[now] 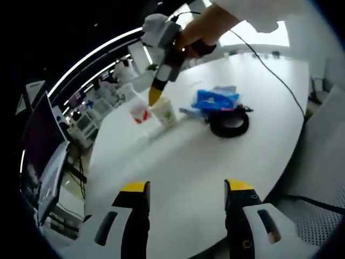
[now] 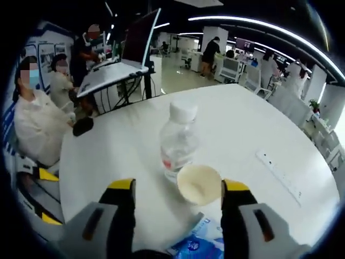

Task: Arrange the tabletop items into an orderly group along one side of the table until the central work area is clear of visible clutter.

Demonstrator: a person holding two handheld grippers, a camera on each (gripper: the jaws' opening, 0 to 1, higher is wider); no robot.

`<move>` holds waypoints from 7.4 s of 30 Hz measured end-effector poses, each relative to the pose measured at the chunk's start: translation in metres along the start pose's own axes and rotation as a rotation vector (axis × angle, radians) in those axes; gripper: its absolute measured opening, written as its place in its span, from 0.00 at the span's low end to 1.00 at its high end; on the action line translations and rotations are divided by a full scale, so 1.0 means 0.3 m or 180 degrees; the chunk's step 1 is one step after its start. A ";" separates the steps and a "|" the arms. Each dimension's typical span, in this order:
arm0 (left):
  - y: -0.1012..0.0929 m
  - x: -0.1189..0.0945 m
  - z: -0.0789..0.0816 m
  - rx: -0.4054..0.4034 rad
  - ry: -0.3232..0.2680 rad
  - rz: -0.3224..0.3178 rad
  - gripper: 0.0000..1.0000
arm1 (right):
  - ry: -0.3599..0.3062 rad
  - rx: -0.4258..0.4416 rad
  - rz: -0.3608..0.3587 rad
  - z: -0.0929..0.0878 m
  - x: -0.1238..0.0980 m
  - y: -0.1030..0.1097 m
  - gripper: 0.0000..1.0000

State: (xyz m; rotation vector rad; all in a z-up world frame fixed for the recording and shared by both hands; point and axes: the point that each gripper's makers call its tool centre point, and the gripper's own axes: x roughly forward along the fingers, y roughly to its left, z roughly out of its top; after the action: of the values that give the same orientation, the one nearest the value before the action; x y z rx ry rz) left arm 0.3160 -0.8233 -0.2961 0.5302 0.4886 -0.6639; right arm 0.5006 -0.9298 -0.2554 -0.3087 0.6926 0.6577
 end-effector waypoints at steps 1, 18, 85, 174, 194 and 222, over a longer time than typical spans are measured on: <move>-0.001 0.000 0.000 -0.0001 0.0002 -0.0008 0.52 | -0.0014 0.0003 -0.0003 -0.004 -0.014 0.003 0.63; 0.001 -0.026 0.044 -0.0078 -0.0126 -0.0091 0.51 | -0.0089 0.0363 -0.0254 -0.118 -0.202 -0.026 0.63; -0.060 0.057 0.127 -0.1316 0.0306 -0.0082 0.77 | -0.0380 0.1436 0.0041 -0.714 -0.611 -0.206 0.56; -0.406 0.482 0.329 -0.4187 0.0223 0.0370 0.17 | -0.0303 -0.0702 0.1990 -0.448 -0.088 -0.258 0.00; -0.340 0.461 0.383 -0.3511 0.0227 0.0425 0.00 | -0.0450 0.0186 0.1448 -0.569 -0.385 -0.358 0.00; -0.492 0.679 0.731 -0.2335 0.0188 -0.0444 0.00 | -0.0689 0.1588 0.0391 -0.826 -0.697 -0.571 0.00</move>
State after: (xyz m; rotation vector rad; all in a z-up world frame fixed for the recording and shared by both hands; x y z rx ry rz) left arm 0.4102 -1.1434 -0.2910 -0.1788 0.7814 -0.5525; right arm 0.3694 -1.2708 -0.2879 0.2640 0.6466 0.6016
